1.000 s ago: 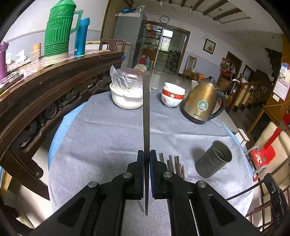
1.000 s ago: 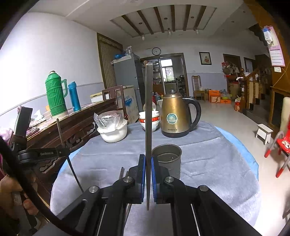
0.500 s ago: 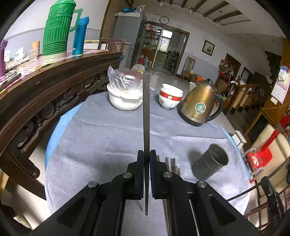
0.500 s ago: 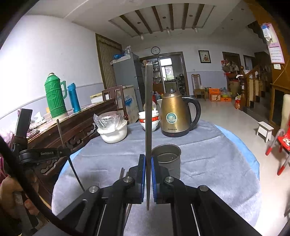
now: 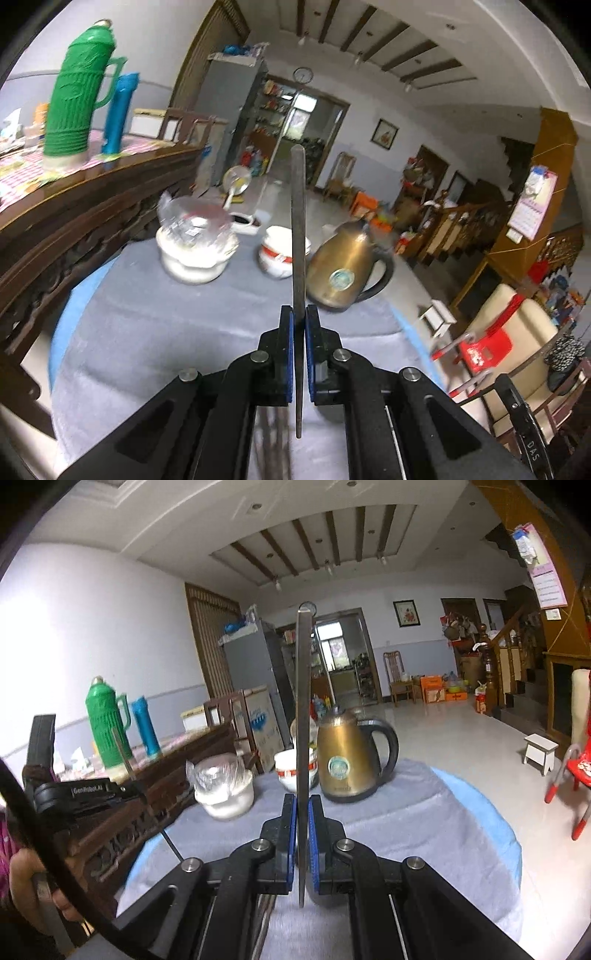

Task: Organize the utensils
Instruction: 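Lift both held chopsticks upright and carry them over the grey utensil cup, then lower the chopsticks into the grey cup and open both tools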

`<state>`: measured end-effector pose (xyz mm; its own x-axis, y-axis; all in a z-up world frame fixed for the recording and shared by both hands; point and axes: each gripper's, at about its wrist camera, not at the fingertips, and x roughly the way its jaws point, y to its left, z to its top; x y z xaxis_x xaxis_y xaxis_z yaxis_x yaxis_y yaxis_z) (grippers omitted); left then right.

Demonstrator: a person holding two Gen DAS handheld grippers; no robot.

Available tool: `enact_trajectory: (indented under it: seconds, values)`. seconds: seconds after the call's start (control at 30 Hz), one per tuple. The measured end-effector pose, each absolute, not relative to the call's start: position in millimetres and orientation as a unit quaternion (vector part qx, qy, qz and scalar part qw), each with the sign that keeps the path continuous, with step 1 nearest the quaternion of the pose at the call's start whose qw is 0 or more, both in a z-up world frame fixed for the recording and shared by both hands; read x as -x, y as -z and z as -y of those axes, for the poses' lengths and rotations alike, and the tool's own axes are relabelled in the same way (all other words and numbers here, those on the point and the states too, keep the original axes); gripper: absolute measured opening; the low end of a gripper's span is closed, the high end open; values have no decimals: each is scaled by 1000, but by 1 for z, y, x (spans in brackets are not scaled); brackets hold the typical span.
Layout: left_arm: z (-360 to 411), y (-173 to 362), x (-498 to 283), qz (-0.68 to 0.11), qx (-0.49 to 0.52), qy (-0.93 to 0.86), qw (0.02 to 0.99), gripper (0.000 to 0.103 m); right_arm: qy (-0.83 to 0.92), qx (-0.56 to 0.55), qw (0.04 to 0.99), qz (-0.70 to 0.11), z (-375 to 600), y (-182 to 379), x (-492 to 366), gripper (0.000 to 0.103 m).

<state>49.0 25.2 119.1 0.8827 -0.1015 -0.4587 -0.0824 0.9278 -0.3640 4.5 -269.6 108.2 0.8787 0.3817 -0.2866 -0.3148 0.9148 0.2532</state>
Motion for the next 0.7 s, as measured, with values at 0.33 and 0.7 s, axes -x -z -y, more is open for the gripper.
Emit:
enact_trajectory:
  seconds: [0.33, 0.7]
  values:
    - [4, -137, -84, -196, 206, 59, 957, 6, -174, -110, 969, -135, 279, -131, -31, 7]
    - [41, -110, -130, -227, 197, 80, 950, 6, -170, -100, 965, -172, 268, -103, -76, 7]
